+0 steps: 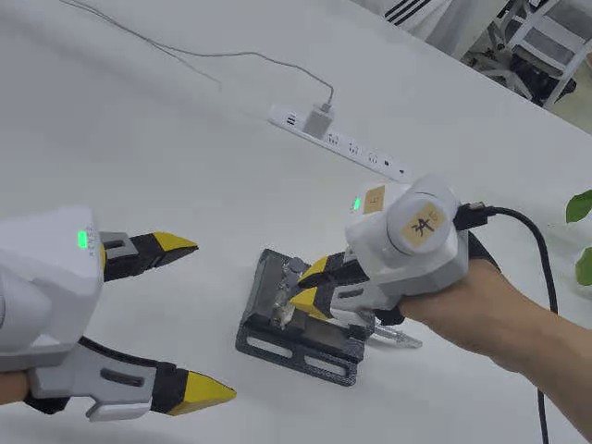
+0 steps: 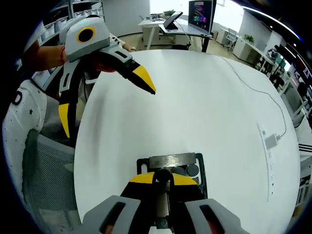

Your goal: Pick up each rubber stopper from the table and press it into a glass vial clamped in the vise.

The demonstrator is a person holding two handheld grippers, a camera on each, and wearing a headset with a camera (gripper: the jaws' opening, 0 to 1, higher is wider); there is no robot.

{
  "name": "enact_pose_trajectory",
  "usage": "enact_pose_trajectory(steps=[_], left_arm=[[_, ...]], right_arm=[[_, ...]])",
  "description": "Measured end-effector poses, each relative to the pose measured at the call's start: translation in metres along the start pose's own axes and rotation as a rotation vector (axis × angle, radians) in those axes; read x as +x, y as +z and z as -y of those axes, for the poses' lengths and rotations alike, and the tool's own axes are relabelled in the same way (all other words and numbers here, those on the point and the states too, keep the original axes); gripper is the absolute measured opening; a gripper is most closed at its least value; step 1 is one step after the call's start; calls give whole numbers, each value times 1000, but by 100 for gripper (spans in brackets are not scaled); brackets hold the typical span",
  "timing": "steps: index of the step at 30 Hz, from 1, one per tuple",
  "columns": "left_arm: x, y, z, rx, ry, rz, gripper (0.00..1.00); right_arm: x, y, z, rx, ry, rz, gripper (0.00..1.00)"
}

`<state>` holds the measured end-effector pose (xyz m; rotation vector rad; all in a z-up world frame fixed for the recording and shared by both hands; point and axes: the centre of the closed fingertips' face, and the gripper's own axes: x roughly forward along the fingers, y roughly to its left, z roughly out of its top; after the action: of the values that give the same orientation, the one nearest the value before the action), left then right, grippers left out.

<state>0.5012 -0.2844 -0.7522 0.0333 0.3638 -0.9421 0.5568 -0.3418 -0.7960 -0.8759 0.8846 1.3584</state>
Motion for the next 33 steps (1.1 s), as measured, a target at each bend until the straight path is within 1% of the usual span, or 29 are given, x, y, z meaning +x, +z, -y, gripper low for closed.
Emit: enact_pose_trajectory(steps=[5, 7, 9, 10, 14, 21, 27, 33], left_arm=[[2, -3, 3, 0, -14, 1, 89], [3, -5, 4, -1, -19, -6, 89], [3, -5, 5, -2, -22, -2, 89], [3, -5, 5, -3, -21, 3, 89], [2, -4, 5, -10, -18, 11, 89], [3, -4, 5, -15, -18, 18, 88], [4, -5, 6, -19, -22, 18, 87], [4, -4, 5, -19, -21, 24, 86]], right_arm=[[4, -3, 1, -7, -5, -15, 6], [6, -5, -1, -15, -3, -26, 6], [8, -7, 0, -30, -9, -39, 6], [8, -5, 0, -25, -8, -30, 6], [9, -6, -1, -34, -10, -38, 6], [10, -7, -2, -102, -36, -63, 6], [11, -6, -2, -224, -60, -122, 6], [12, -6, -2, -257, -66, -149, 5]])
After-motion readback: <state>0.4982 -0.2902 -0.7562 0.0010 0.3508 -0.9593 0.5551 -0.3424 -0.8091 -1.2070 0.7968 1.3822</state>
